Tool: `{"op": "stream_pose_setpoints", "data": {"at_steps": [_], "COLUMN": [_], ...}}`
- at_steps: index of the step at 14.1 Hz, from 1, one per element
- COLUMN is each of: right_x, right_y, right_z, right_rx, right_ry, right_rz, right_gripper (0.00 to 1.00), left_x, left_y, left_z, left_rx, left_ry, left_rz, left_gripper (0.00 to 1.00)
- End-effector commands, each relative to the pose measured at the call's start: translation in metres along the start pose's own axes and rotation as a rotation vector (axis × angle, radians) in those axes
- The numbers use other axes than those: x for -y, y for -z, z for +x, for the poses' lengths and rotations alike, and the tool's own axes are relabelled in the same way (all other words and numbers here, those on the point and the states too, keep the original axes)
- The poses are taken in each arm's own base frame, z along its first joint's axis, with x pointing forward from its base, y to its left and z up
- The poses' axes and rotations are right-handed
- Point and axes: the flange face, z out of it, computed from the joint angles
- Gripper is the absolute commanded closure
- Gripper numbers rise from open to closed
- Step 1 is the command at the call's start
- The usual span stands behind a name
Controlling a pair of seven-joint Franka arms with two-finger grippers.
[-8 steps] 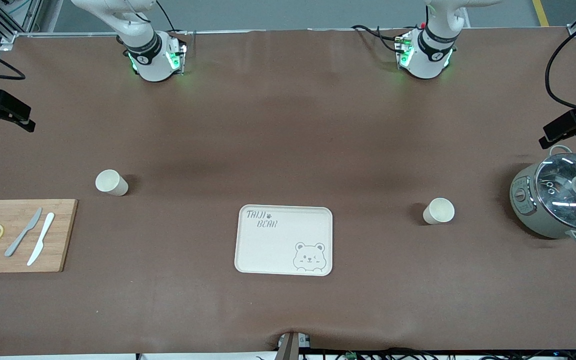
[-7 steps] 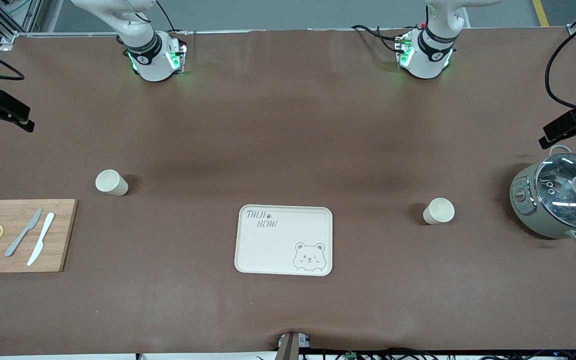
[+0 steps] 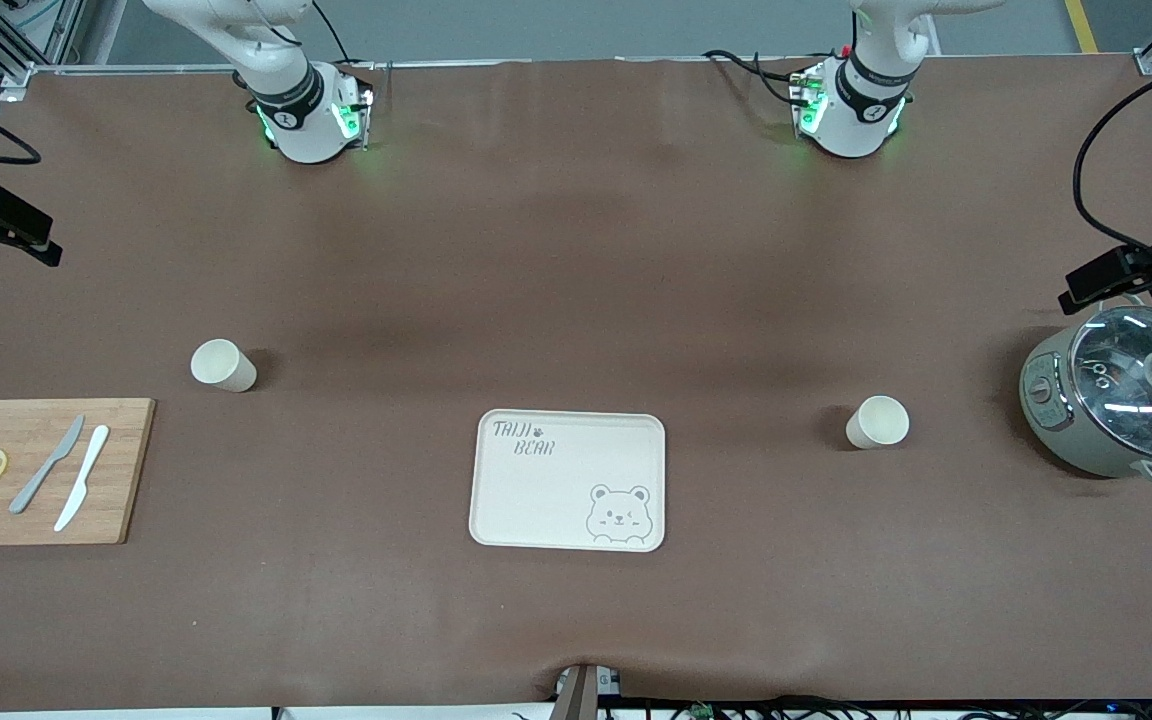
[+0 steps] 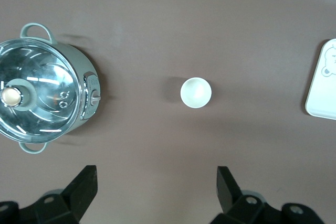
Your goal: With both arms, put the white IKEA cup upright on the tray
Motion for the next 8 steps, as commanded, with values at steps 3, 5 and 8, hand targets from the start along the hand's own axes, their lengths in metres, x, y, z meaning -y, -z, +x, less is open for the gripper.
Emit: {"op": "stream_pose_setpoints", "data": {"at_steps": [3, 5, 8], "right_x": [-0.003, -0.003, -0.002], "right_y": [0.002, -0.002, -0.002], "right_z": [0.001, 0.003, 0.003], "right_rx": [-0.002, 0.004, 0.004], "right_ry": [0.002, 0.003, 0.005], "right_rz": [-0.007, -0.006, -0.006], "right_gripper": [0.00, 0.00, 0.00], "left_x": [-0.010, -0.014, -0.024], "left_y": [-0.040, -0.067, -0.119], "left_z": [0.020, 0.026, 0.036], "left_rx": [0.018, 0.038, 0.038], "left_ry": [-0.010, -0.005, -0.006], "left_rz": [0.004, -0.022, -0.029], "left_gripper": [0.00, 0.00, 0.00]}}
